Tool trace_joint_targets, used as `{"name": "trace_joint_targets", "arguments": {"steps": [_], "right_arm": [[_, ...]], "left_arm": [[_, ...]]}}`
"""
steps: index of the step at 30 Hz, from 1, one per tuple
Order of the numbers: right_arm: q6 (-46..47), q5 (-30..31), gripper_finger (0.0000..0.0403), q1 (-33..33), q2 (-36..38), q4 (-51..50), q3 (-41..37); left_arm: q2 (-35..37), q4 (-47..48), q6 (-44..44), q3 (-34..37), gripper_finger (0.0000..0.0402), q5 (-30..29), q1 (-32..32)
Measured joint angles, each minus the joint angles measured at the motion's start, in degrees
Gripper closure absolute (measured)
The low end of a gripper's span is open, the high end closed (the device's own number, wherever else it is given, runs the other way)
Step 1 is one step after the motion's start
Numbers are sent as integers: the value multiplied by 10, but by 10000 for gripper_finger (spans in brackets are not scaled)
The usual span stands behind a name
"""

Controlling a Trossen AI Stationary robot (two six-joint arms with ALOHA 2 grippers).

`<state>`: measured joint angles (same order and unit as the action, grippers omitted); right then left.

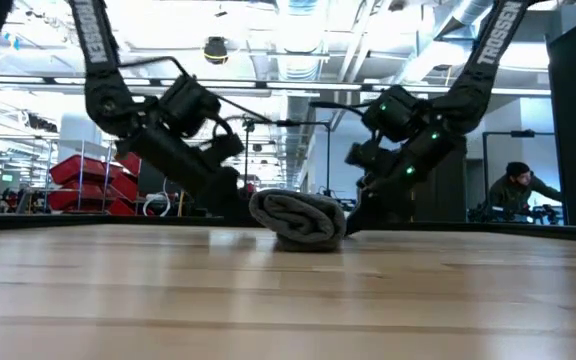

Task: Roll towel
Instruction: Roll the gray towel

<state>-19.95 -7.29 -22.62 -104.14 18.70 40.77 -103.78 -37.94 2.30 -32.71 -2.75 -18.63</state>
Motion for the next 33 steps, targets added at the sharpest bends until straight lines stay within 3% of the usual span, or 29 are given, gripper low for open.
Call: {"name": "trace_joint_targets", "arguments": {"steps": [6,19,27,33], "right_arm": [[-6,-3,403,1,-30,15,31],[-32,-31,403,12,-31,19,46],[-54,-27,403,16,-19,-23,46],[-87,35,403,15,39,-81,46]], "left_arm": [[-86,-58,10,-54,402,10,-10],[-152,-69,7,-142,402,43,-32],[-120,-28,28,-140,402,43,-27],[-63,35,58,-140,402,39,-35]]}}
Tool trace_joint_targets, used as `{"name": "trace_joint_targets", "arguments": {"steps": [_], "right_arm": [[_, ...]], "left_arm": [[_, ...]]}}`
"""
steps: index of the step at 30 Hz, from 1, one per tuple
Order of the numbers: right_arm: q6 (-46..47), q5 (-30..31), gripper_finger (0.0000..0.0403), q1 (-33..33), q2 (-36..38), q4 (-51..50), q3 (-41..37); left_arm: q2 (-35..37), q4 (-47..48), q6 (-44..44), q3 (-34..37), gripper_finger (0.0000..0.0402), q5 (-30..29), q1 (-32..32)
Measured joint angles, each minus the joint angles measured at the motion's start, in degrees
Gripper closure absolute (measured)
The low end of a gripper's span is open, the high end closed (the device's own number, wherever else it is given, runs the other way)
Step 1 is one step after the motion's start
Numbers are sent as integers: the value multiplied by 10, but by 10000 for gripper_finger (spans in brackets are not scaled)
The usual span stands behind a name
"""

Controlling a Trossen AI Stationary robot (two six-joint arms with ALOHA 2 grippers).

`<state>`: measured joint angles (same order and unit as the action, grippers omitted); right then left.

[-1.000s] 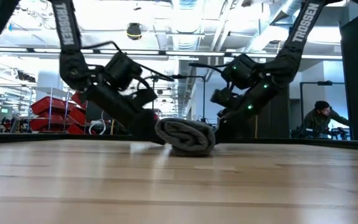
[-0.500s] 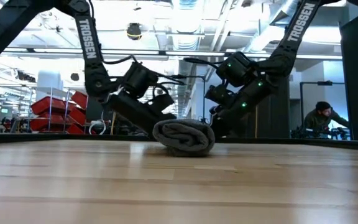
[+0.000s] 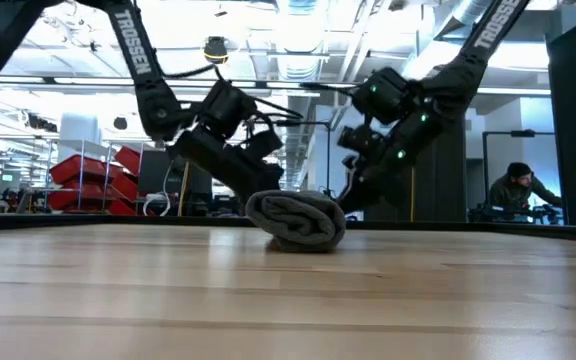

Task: Roll towel
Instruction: Roll the gray towel

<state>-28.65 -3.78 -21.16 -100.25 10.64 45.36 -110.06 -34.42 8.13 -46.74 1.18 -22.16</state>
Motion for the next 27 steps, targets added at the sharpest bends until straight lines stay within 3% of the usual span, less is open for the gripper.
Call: {"name": "trace_joint_targets", "arguments": {"steps": [4,7,12,17,23,27], "right_arm": [[-10,3,403,-16,33,-7,0],[-12,-4,403,-23,44,16,0],[15,-116,403,-16,15,141,0],[46,-146,403,-1,-68,257,7],[76,-134,403,0,-112,308,7],[75,-103,403,-4,-125,320,2]], "left_arm": [[78,84,11,0,402,-4,9],[143,126,5,5,402,-7,53],[173,19,-28,57,402,-80,178],[94,-124,-58,79,402,-158,265],[-39,-139,-113,46,402,-164,293],[-91,-188,-150,37,402,-167,306]]}}
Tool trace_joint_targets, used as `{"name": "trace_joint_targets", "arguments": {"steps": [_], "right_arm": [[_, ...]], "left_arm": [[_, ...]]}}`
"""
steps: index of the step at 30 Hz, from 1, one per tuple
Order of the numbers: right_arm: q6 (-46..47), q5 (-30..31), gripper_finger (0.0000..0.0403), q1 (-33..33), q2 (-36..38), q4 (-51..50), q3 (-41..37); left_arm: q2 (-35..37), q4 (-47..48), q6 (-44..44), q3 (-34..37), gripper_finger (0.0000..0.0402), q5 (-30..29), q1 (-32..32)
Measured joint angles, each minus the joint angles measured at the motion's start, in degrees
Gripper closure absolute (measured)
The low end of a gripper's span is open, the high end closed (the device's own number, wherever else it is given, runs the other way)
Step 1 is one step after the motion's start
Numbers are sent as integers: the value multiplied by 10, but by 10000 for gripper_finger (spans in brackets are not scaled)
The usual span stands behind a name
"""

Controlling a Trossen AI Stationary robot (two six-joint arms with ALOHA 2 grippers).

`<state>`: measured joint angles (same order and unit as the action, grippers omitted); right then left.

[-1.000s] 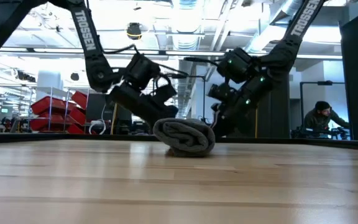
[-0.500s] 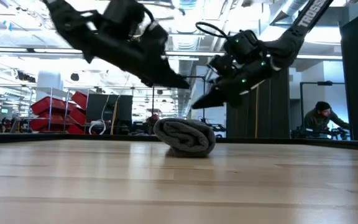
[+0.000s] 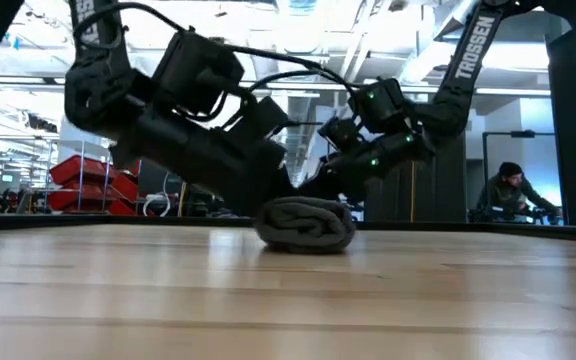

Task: Roll towel
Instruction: Roll the gray towel, then return to Home Position

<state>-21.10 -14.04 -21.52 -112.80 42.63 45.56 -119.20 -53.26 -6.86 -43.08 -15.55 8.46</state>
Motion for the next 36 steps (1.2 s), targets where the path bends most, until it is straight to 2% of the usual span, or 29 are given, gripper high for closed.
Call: {"name": "trace_joint_targets", "arguments": {"steps": [9,12,16,20,25,28,33,36], "right_arm": [[-3,44,403,4,-17,23,-35],[-32,88,403,17,19,43,-55],[-53,118,403,39,135,38,-96],[-33,120,403,68,289,-26,-147],[38,121,403,97,462,-215,-169],[58,119,403,117,549,-314,-170],[80,119,403,138,688,-419,-174],[90,119,403,143,778,-420,-204]], "left_arm": [[-16,-2,-15,0,402,-9,9],[-16,-10,-11,1,402,-9,9],[18,13,14,4,402,-7,11],[97,62,72,5,402,-8,6],[225,121,133,1,402,-11,-16],[314,201,155,1,402,-13,-22],[456,353,158,20,402,-84,-9],[535,354,158,66,402,-134,5]]}}
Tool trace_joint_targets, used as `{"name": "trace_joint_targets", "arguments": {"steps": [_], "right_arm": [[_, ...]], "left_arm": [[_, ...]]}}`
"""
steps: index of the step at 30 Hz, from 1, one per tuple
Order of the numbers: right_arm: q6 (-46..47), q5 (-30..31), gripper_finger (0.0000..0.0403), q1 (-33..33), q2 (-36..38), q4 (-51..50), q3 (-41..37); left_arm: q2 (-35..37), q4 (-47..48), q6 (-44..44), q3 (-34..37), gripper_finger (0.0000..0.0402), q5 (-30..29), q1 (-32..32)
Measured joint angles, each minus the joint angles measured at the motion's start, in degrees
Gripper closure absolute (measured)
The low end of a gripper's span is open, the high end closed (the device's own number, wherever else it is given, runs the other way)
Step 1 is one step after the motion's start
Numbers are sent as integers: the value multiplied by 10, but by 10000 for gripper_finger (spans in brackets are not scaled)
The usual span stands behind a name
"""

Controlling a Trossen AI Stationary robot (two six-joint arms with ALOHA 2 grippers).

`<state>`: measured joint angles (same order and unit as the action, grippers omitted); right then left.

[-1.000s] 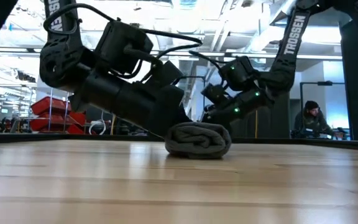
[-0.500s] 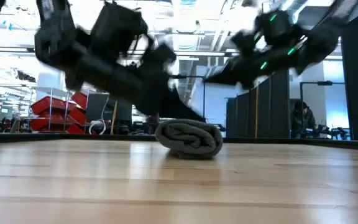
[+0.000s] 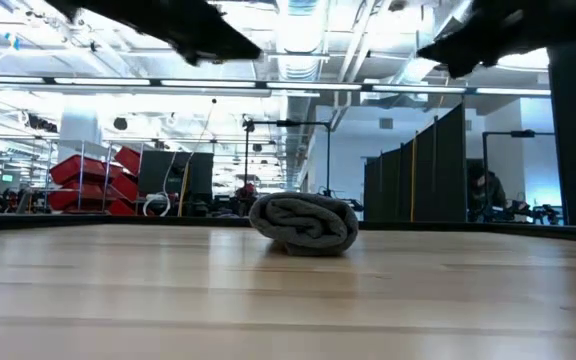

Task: Roll towel
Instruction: Return to Home Position

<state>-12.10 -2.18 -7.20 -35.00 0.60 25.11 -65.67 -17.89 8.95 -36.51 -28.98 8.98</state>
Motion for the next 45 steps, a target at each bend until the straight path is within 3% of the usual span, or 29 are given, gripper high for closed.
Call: {"name": "trace_joint_targets", "arguments": {"steps": [8,14,18,23,26,30,35,40,45], "right_arm": [[62,0,403,0,230,4,-115],[109,0,403,0,350,25,-205],[116,0,403,0,335,79,-245],[123,-8,403,2,330,78,-246],[121,-16,403,14,330,61,-246],[118,-15,403,26,330,20,-246],[151,-7,403,22,328,1,-246],[153,-6,403,22,328,1,-246],[153,-6,403,23,328,1,-246]], "left_arm": [[148,-167,-2,197,402,-12,-4],[253,-157,-55,307,402,-12,-26],[338,-113,-82,357,401,-3,-41],[467,80,-130,357,402,6,-60],[537,139,-137,357,402,42,-62],[596,151,-99,358,402,135,-60],[626,152,-70,360,402,142,-61],[627,147,-59,360,402,96,-61],[627,147,-39,360,402,94,-61]]}}
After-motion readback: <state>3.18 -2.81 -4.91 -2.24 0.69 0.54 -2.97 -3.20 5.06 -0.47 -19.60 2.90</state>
